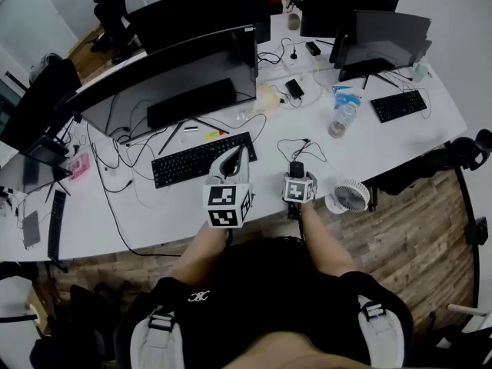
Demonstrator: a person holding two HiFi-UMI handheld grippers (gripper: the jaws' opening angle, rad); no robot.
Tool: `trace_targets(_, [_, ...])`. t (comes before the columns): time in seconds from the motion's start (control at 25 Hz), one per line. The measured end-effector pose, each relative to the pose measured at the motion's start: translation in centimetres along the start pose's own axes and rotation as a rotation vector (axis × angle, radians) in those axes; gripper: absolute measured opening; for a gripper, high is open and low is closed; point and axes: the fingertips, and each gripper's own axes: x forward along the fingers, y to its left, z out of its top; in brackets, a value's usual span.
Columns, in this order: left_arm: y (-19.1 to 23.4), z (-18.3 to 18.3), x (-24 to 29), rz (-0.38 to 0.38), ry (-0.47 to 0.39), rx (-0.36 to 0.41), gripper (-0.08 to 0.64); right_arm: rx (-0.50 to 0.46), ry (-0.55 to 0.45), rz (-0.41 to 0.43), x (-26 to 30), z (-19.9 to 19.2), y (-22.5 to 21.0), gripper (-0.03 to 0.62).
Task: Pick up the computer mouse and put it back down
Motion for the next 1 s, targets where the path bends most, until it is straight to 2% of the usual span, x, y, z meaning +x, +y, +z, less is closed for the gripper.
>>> trace_targets(0.44, [0.9,-0.2,-0.5,0.026,0.003,-0.012,0.054,-0.019,0.038,0.024,0.2,-0.7,0.8,0.273])
trace_targets(0.68, [1.0,-0.3,-0.7,0.025,0.000,-0.014,0.054,-0.011,-0.012,0.060,-0.6,0.1,1.1,0.268])
trace_targets(0.8, [0.7,-0.3,-0.7,0.017,0.000,-0.015,0.054,-0.030,-0.041,0.053,-0.7,0.4,0.6,0.267])
trace_targets(1.0, [0.0,-0.3,-0.7,-0.005,-0.004,-0.015,0.054,-0.034,-0.115,0.028,-3.7,3.1,-0.2,0.264])
